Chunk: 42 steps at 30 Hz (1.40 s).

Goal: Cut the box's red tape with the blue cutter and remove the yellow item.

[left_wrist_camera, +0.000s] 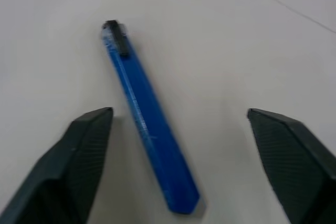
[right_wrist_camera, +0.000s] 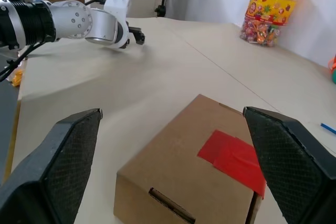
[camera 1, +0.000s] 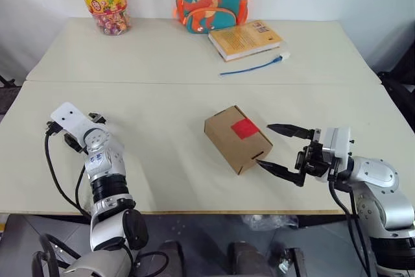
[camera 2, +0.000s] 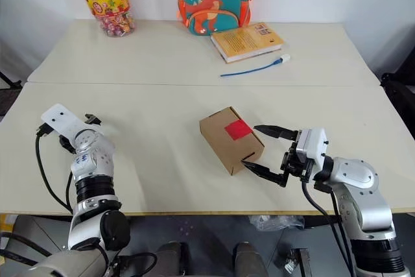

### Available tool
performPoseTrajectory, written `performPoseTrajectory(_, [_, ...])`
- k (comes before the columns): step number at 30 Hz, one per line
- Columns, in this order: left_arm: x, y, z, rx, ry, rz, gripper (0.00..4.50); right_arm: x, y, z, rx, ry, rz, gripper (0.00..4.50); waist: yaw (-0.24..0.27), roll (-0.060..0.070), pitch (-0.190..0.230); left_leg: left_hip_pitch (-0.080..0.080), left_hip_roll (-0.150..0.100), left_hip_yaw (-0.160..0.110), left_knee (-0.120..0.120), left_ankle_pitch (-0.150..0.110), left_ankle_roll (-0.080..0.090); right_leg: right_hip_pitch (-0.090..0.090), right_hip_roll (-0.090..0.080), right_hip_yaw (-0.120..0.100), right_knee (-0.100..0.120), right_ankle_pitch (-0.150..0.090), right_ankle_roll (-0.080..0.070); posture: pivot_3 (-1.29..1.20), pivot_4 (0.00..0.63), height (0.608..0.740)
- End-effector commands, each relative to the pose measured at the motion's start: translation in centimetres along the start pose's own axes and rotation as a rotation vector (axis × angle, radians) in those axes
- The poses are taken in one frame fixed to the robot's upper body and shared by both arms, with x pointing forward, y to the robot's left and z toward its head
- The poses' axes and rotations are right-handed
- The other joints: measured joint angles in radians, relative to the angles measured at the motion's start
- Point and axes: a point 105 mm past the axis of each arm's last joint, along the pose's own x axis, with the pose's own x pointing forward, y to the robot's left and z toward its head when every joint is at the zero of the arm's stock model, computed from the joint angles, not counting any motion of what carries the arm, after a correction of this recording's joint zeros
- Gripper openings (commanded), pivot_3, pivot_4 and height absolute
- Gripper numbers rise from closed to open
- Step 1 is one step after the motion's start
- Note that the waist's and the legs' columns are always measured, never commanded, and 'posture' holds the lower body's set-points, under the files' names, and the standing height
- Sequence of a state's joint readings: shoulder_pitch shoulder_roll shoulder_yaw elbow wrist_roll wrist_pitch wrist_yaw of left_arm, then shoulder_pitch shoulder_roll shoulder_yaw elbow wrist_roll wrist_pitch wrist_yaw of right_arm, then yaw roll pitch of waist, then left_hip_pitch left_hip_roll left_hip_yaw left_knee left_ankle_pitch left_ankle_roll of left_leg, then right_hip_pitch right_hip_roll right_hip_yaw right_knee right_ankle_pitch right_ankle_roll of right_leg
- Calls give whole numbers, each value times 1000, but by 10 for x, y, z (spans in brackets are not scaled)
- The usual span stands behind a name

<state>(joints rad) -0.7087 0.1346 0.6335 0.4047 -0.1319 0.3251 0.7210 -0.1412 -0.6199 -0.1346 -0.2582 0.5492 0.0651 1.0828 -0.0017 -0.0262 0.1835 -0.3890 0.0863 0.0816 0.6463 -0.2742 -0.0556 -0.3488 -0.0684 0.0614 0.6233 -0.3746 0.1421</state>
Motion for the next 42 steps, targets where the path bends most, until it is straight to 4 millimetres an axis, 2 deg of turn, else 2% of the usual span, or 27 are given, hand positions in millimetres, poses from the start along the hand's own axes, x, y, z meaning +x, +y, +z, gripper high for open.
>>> performPoseTrajectory(1, [-1,20,-32,8,121,83,3037,-1,0,7,-34,-23,-15,4500,0,0,0,0,0,0,0,0,0,0,0,0,0,0,0,0,150,740])
performPoseTrajectory(9, [-8,26,-41,40,162,73,618,-1,0,7,-36,-24,-20,4500,1,1,-1,2,0,3,0,0,0,0,0,1,1,0,0,0,150,740])
performPoseTrajectory(10, [-9,26,-42,40,168,68,463,-1,0,7,-37,-24,-21,4500,1,1,-1,2,0,3,1,0,0,0,0,1,1,0,0,0,150,740])
performPoseTrajectory(15, [-18,14,-46,78,175,-50,458,-2,0,7,-36,-21,-21,4500,1,2,-1,2,0,3,1,0,0,0,0,1,1,0,0,0,150,740])
performPoseTrajectory(18, [-28,-2,-44,114,153,-212,458,-2,1,6,-36,-21,-20,4500,9,3,-2,2,0,3,1,0,0,0,-1,1,1,0,0,0,150,740])
performPoseTrajectory(21, [-47,-31,-37,159,121,-475,458,-2,1,6,-36,-21,-19,4500,25,3,-2,2,0,3,2,0,0,1,-1,1,1,0,0,0,150,740])
performPoseTrajectory(23, [-71,-48,-31,224,98,-720,458,-3,1,6,-36,-18,-20,4500,29,3,-2,2,0,2,2,0,0,1,-1,1,1,0,0,0,150,740])
performPoseTrajectory(25, [-95,-53,-27,292,78,-921,458,-4,1,6,-36,-16,-21,4500,27,3,-2,2,-1,2,1,0,0,1,-1,1,0,0,0,0,150,740])
performPoseTrajectory(27, [-109,-46,-26,374,63,-1049,458,-4,1,5,-34,-15,-21,4500,20,2,-1,1,0,3,0,0,0,1,-1,1,0,0,0,0,150,740])
performPoseTrajectory(30, [-123,-23,-35,469,109,-1191,458,-3,2,4,-31,-18,-19,4500,-3,2,-1,1,2,4,-1,-2,-2,-2,0,1,0,-1,-2,0,150,740])
performPoseTrajectory(34, [-159,0,-51,533,220,-1464,458,-4,4,3,-27,-16,-14,4500,-9,3,-1,1,9,9,-2,-3,-5,-7,4,2,3,-3,-6,0,150,740])
performPoseTrajectory(38, [-168,15,-52,271,455,-1505,458,-4,2,4,-26,-13,-12,4500,-3,3,-1,1,9,9,0,-4,-4,-7,4,3,3,-4,-7,0,150,740])
performPoseTrajectory(40, [-167,20,-50,216,514,-1508,458,-4,2,4,-27,-10,-8,4500,-4,3,0,1,9,9,1,-5,-3,-7,4,3,4,-4,-7,0,150,740])
performPoseTrajectory(42, [-149,24,-46,92,564,-1421,458,-4,2,4,-26,-9,-7,4500,-6,3,0,1,9,9,0,-5,-3,-7,5,4,4,-4,-7,0,150,740])
